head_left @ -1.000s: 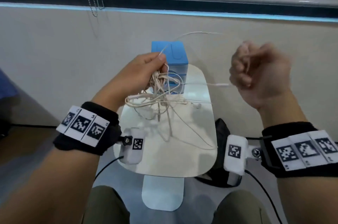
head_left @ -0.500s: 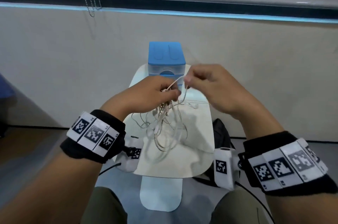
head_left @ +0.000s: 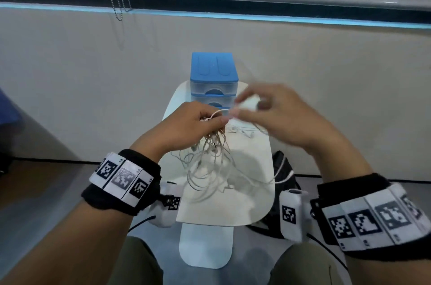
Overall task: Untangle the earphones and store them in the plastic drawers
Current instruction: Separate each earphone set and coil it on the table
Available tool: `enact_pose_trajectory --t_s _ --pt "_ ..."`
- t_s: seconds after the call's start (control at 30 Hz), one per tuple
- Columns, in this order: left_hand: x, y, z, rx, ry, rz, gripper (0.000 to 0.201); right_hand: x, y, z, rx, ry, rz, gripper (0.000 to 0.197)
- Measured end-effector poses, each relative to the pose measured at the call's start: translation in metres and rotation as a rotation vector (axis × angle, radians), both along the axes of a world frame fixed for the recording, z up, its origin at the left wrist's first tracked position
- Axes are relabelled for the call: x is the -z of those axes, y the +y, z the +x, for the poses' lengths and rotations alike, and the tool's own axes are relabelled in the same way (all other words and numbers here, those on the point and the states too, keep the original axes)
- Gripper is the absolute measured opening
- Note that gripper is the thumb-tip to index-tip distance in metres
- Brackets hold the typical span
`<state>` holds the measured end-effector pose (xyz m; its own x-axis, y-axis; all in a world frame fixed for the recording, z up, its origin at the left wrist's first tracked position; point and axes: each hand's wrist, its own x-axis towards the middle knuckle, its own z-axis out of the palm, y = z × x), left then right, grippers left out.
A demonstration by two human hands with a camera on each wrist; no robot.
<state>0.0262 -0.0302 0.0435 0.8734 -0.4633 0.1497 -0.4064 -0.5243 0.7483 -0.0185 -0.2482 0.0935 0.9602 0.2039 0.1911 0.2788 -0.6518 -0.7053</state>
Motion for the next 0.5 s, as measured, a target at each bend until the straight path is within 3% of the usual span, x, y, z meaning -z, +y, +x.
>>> enact_pose_trajectory --t_s 0.07,0.1,0.27,0.43,0.5 --pt "-0.004 -0.003 -0.001 0.015 -0.044 -0.004 0.027 0.011 0.012 -0.002 -0.077 0.062 -0.236 0.023" --pt "-0.006 -0.003 -0.002 0.020 -0.052 -0.003 0.023 0.012 0.015 -0.003 -0.085 0.040 -0.210 0.026" --pt "0.003 0.004 -0.002 0.024 0.003 0.019 0.017 -0.014 0.012 -0.002 0.053 -0.260 0.442 0.033" --pt "0.014 0.009 -0.001 0.018 0.007 0.019 0.017 -0.038 -0.012 0.001 0.271 -0.531 0.846 0.034" --pt "0.019 0.011 0.000 0.001 0.019 0.032 0.017 -0.043 -0.028 0.000 0.268 -0.561 1.092 0.031"
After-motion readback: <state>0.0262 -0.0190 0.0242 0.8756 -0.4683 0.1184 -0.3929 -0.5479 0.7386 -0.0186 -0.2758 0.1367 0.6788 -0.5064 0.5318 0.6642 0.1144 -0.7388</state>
